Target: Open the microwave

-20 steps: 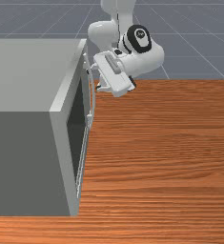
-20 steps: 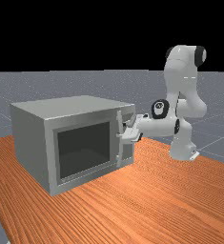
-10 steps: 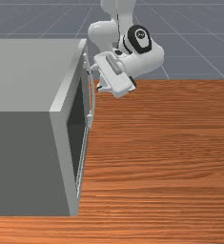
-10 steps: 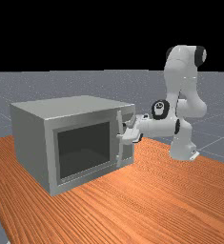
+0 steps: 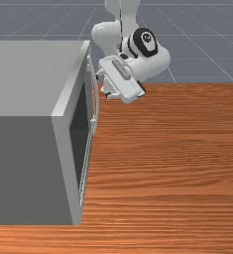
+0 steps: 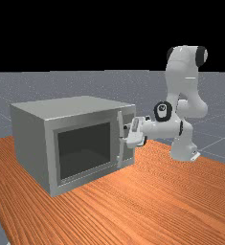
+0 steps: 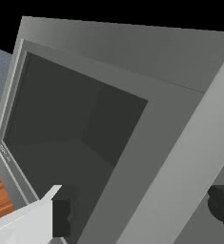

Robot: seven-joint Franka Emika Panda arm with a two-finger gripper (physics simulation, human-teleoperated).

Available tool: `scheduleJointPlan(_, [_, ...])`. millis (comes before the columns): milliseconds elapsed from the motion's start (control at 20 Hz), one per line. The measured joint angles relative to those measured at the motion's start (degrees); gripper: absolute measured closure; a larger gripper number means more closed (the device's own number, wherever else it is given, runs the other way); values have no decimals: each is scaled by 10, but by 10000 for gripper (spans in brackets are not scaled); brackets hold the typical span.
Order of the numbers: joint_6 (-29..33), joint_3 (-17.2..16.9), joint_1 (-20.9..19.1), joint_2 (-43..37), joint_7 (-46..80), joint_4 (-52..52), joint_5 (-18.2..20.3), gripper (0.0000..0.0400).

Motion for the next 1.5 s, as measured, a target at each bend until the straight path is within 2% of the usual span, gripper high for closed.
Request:
scheduleJointPlan(100, [-2, 4, -3, 4, 0, 0, 0, 0])
scheduleJointPlan(150, [20, 4, -6, -3, 0, -7, -13, 0])
scheduleJointPlan(300, [16, 15, -9, 4, 0, -6, -9, 0])
scheduleJointPlan(350, [18, 20, -11, 4, 0, -11, -23, 0])
scheduleJointPlan(750, [9, 64, 6, 6, 0, 2, -15, 0])
scheduleJointPlan(900, [13, 73, 18, 6, 0, 11, 13, 0])
scheduleJointPlan(950, [12, 80, 21, 1, 0, 1, -12, 0])
scheduleJointPlan(1100, [10, 97, 42, 2, 0, 11, 18, 0])
scheduleJointPlan(1150, [5, 104, 46, -1, 0, 5, 1, 0])
scheduleJointPlan(1300, [3, 117, 62, -1, 0, 14, 29, 0])
scheduleJointPlan(1350, [6, 122, 65, -4, 0, 11, 20, 0])
scheduleJointPlan(1500, [4, 132, 78, -3, 0, 20, 42, 0])
